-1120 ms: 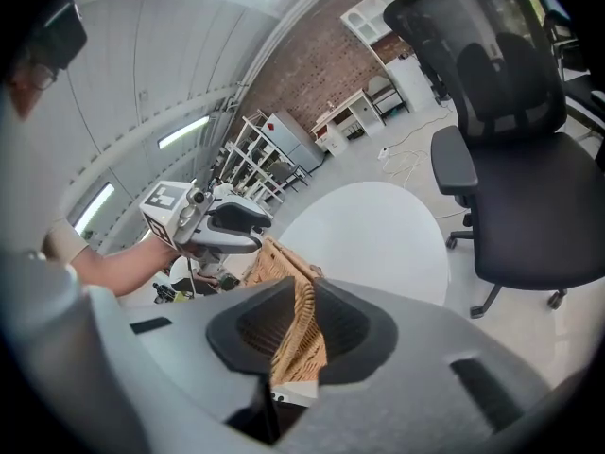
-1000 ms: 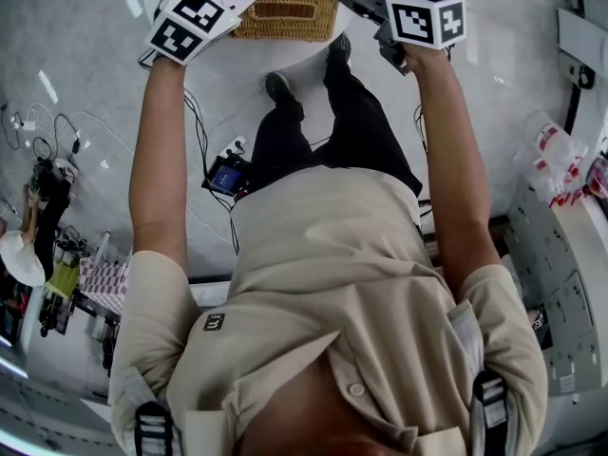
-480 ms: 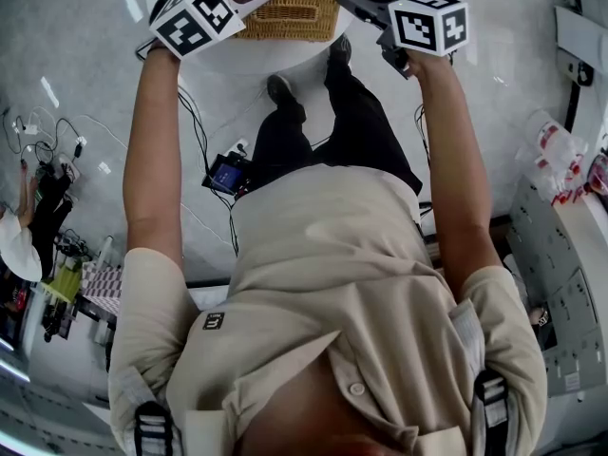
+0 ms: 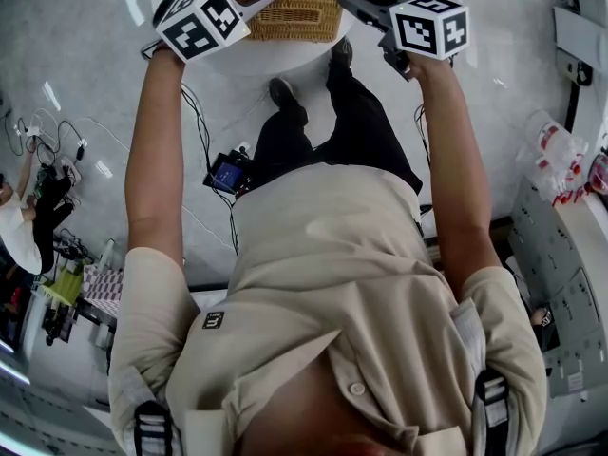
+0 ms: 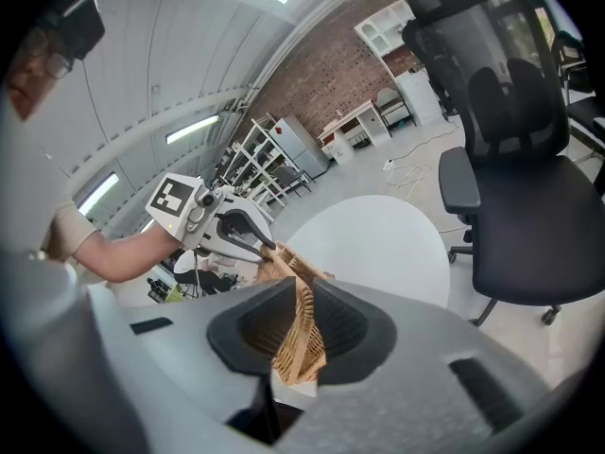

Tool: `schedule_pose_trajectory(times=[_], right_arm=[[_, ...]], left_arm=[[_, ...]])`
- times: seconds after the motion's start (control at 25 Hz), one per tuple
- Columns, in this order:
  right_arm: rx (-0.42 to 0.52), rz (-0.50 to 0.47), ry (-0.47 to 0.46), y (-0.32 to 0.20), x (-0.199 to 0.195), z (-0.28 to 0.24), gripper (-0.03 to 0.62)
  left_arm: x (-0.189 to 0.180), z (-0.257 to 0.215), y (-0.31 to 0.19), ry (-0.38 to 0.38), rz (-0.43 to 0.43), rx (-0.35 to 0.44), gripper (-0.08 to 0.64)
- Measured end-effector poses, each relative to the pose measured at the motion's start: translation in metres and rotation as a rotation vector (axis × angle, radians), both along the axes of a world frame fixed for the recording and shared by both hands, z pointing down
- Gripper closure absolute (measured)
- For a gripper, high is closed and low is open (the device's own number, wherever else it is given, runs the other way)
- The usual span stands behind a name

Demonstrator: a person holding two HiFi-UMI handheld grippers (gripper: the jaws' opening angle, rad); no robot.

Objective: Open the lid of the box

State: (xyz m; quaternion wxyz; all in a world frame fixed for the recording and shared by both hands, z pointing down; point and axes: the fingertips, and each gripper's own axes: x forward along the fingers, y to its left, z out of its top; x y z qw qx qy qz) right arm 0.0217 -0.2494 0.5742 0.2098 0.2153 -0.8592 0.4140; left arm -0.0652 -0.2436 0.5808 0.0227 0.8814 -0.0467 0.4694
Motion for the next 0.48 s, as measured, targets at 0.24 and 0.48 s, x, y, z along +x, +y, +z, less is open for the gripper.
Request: schedule_pose_trajectory(times=[0.24, 0.48], right_arm=[[0.038, -0.030, 0.010, 0.001, 0.000, -0.008, 0.530], [0.105, -0.116, 0.058, 0.009, -0.007, -0.012, 0.515]], left_arm=[[0.006, -0.008, 0.002, 0.002, 0.001, 0.038, 0.502], [0.007, -0.013, 0.007, 0.013, -0.004, 0.076, 0.502]])
